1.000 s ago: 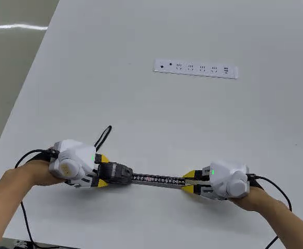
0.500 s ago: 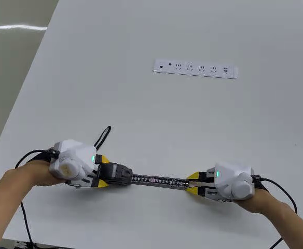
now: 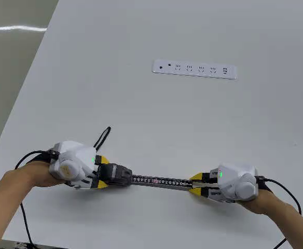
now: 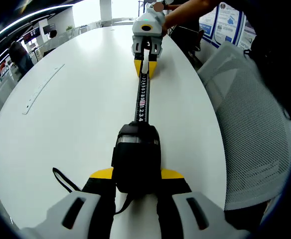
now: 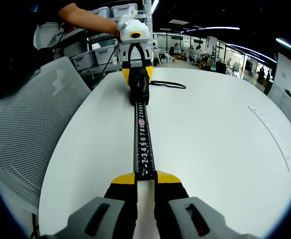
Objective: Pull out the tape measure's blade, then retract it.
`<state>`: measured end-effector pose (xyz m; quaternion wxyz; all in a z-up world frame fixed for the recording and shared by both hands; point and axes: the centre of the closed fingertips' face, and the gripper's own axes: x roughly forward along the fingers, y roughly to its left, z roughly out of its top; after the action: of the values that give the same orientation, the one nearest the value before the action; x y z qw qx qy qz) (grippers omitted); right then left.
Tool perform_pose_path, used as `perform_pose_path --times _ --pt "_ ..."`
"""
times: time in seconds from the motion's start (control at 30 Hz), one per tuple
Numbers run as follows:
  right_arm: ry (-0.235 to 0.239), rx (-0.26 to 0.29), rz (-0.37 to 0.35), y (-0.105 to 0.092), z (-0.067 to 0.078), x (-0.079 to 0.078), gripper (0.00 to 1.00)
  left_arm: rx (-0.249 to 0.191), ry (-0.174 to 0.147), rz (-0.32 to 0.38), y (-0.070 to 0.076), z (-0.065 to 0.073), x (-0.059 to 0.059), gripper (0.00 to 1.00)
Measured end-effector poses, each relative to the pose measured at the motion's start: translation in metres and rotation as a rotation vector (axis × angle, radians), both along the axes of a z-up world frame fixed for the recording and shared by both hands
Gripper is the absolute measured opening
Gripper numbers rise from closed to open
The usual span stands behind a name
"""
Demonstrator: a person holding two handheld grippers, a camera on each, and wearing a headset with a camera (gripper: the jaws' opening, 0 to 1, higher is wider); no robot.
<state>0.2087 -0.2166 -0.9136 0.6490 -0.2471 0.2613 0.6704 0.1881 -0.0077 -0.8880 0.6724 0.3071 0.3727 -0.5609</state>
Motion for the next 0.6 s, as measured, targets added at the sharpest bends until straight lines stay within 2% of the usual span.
perform_pose_path --times 0.6 --pt "0.004 -0.002 0.002 -0.0077 0.0008 0.0016 0.09 0.004 0.002 0.000 0.0001 -0.0002 0.0005 0.27"
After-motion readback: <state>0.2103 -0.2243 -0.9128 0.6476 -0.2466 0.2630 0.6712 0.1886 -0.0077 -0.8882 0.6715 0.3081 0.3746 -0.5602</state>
